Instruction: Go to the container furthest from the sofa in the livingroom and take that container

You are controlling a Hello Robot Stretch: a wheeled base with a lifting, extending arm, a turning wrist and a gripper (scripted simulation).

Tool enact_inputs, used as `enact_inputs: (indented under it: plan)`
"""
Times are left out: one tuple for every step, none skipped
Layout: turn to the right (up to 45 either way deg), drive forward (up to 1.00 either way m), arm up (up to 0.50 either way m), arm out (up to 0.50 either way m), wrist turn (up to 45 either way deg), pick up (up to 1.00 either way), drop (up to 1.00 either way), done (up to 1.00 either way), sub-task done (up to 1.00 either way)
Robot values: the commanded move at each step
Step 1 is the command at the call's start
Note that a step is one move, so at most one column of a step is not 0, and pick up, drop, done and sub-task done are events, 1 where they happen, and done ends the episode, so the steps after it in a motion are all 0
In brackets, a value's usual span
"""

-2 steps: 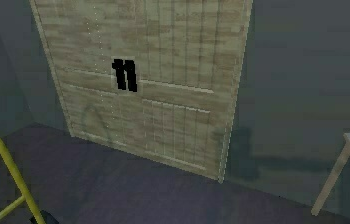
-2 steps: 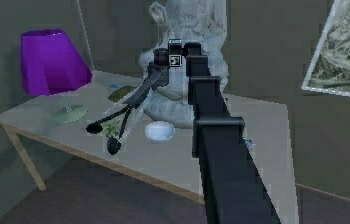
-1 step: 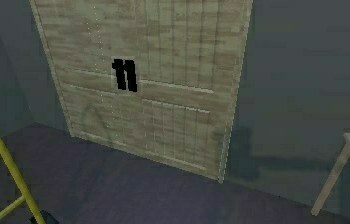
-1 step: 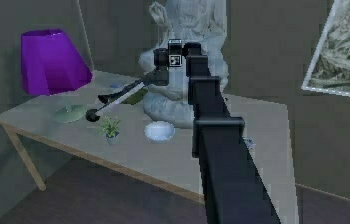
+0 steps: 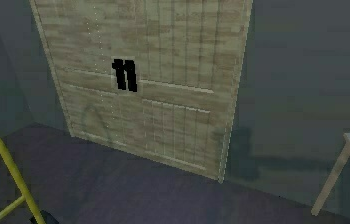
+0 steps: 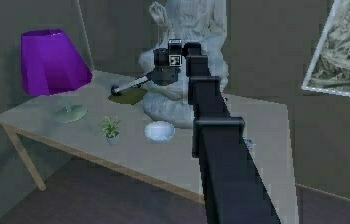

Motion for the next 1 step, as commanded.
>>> enact_inputs:
  plan:
    - [0.0,0.00,0.00,0.00,33.0,0.00,0.00,0.00,0.00]
